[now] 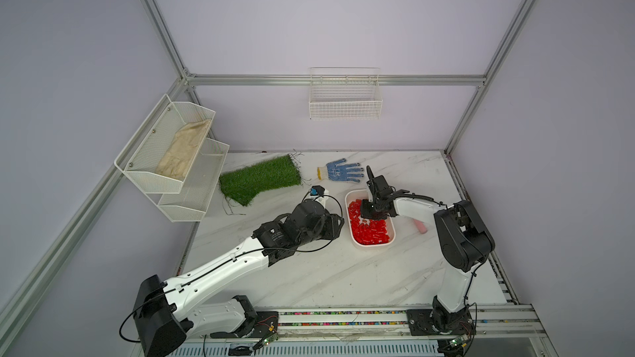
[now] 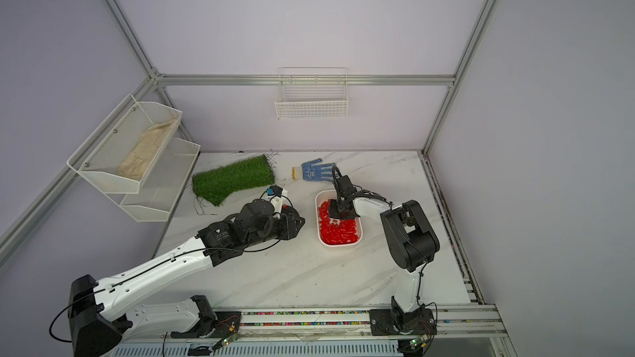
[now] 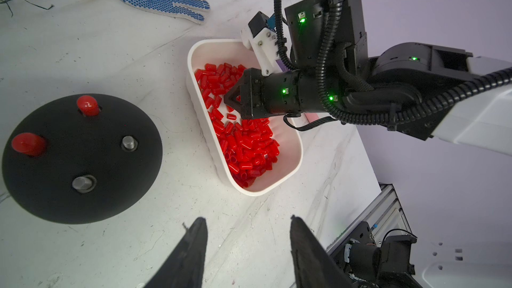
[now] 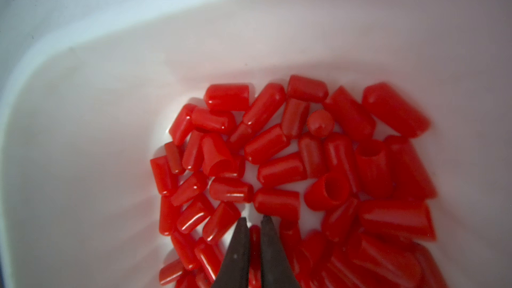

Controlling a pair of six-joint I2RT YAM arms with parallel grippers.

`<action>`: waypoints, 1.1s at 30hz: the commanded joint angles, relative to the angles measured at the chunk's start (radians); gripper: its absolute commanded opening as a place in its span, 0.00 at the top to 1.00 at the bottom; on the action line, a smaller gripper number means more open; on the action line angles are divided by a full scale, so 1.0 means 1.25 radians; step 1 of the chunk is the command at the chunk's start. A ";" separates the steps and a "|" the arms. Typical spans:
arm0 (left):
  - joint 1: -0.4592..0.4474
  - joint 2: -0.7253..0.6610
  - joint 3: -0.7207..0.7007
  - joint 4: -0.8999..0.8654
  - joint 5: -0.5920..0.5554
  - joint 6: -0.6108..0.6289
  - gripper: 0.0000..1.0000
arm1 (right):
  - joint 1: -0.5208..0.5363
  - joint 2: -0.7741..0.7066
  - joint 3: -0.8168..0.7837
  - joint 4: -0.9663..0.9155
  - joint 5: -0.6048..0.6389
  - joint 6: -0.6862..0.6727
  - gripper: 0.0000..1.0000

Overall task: Cover the protruding screws with screw protection sleeves
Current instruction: Pick up the screw protection sleeve from the storage box.

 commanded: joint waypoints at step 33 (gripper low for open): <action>0.115 0.076 -0.148 0.858 0.390 -0.221 0.64 | -0.004 -0.628 -0.168 0.361 -0.372 0.292 0.87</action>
